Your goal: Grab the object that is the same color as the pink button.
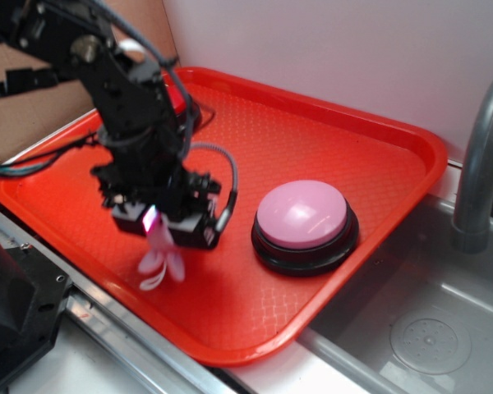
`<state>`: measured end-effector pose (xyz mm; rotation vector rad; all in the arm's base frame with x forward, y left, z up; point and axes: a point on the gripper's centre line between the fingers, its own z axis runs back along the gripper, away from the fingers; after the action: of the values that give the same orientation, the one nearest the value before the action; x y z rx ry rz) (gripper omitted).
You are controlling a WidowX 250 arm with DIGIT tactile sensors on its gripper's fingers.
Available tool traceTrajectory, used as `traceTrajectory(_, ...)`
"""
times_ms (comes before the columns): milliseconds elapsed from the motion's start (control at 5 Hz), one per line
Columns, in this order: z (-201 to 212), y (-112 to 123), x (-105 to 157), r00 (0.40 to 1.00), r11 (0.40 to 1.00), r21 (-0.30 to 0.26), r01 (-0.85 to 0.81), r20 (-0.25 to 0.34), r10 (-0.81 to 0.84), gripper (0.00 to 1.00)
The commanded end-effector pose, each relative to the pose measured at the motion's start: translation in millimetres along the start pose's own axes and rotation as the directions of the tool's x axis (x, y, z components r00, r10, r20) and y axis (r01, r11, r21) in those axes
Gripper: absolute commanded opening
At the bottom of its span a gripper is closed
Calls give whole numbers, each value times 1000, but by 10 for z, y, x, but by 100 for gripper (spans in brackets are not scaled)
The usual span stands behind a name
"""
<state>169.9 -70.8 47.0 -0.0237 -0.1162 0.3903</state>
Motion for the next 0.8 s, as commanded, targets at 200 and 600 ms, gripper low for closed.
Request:
traceTrajectory(200, 990, 306, 721, 989, 990, 26, 141, -43, -140, 0)
traceTrajectory(600, 1377, 605, 902, 995, 994, 47, 99, -14, -98, 0)
